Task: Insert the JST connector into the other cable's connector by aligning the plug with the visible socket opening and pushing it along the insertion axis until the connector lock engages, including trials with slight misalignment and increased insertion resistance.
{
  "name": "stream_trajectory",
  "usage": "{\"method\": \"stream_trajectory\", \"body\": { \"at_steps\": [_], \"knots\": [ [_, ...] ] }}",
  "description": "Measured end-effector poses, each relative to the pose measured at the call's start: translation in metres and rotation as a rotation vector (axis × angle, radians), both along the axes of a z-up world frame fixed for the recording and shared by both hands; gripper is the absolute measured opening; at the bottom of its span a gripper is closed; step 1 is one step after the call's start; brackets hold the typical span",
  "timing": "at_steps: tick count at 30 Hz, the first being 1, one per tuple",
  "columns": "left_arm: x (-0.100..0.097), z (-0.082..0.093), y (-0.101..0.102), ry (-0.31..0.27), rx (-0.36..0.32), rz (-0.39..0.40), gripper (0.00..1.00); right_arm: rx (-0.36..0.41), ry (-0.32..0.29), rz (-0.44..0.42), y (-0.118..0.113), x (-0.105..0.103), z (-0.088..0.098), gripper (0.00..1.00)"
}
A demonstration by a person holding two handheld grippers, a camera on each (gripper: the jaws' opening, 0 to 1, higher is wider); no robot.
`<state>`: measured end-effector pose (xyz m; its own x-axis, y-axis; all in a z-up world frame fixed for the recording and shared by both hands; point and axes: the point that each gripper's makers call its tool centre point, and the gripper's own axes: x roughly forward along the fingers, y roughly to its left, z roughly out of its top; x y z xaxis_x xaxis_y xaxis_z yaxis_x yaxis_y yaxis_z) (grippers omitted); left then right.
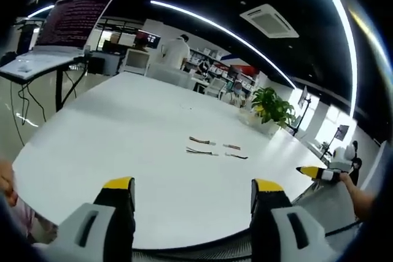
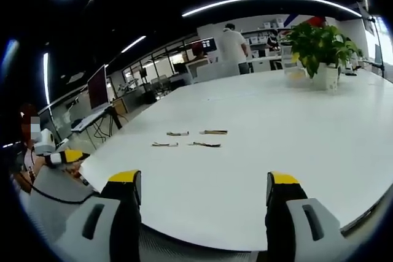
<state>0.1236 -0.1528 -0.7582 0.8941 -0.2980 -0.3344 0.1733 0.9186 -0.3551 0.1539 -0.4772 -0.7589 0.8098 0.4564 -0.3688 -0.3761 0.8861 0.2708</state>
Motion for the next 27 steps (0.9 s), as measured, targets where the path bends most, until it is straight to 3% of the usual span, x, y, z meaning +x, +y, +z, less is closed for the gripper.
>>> {"method": "stream_trajectory", "body": {
  "at_steps": [13, 27],
  "knots": [
    [-0.002, 0.001, 0.003, 0.000, -0.004, 0.013, 0.76, -0.019, 0.020, 0.041, 0.007, -0.004, -0.002, 0.81],
    [-0.002, -0.011, -0.008, 0.118, 0.015, -0.032, 0.79, -0.018, 0.040, 0.075, 0.007, -0.003, -0.006, 0.81]
  ]
}}
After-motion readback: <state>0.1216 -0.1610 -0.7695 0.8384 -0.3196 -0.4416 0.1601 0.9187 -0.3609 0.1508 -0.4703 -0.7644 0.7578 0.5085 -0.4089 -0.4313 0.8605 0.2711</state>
